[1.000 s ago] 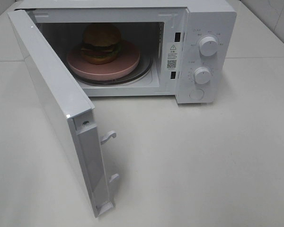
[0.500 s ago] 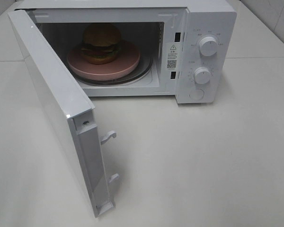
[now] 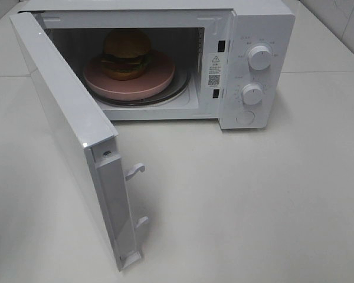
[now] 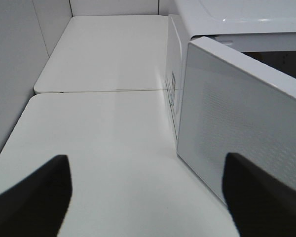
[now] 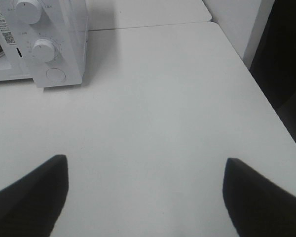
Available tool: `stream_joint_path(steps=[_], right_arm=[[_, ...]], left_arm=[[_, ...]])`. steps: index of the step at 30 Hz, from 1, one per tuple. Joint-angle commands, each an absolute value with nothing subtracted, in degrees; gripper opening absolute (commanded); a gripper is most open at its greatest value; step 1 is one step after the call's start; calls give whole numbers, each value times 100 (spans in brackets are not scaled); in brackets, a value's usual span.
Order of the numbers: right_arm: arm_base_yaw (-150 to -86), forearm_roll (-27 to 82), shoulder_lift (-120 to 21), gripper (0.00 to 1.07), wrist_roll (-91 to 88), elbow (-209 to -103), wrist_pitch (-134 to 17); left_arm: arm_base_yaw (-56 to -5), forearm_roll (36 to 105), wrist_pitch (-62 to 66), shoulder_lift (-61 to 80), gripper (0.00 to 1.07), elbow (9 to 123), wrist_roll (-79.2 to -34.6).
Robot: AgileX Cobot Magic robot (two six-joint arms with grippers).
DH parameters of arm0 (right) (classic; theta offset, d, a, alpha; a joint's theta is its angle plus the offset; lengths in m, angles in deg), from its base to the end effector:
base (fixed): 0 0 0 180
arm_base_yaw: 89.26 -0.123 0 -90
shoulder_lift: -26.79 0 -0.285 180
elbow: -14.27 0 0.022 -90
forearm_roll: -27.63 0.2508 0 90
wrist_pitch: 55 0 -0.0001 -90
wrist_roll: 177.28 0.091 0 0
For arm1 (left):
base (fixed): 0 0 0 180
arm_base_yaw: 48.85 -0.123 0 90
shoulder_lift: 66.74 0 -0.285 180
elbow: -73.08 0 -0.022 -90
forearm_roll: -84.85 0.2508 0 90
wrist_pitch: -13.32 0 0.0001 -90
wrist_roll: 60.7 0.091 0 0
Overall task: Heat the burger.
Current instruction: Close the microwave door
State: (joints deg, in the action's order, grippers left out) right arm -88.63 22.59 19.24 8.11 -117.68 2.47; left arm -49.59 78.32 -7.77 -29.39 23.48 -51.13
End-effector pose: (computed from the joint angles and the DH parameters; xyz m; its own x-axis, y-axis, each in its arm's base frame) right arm -0.0046 -0.0067 0.2848 -0.3861 0.0508 -0.9211 0.0973 0.9952 0.0141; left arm 0.1092 -0.0023 0.3032 -0.3054 0.0566 -0.9505 0.0446 0.9980 0.0451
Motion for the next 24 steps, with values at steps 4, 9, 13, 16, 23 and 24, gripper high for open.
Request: stream_joint_path(steps=[4,9,13,16,23,24], right_arm=[[-8886,2241,2095,76,799,-11733,224],[-8886,2241,2095,76,799,-11733,224],[-8886,2241,2095,76,799,-11733,224],[-8886,2241,2095,76,799,-11733,224],[-8886,2241,2095,76,799,-11733,224],[-8886,2241,2095,76,799,-11733,224]], left_arm=[[-4970,7758,1200,-2131,1,1787,-5044],[-4970,7758,2260,-1707,0,1477,-5428],[-4970,7798,2655,-1420,0,1408,-5462],[-4970,7832,2816,-1122,0,1408,-5462],[-4948,8944,3715,-234,0,1408,-6706],[-4948,8944,3715,-234,0,1408,-6706]])
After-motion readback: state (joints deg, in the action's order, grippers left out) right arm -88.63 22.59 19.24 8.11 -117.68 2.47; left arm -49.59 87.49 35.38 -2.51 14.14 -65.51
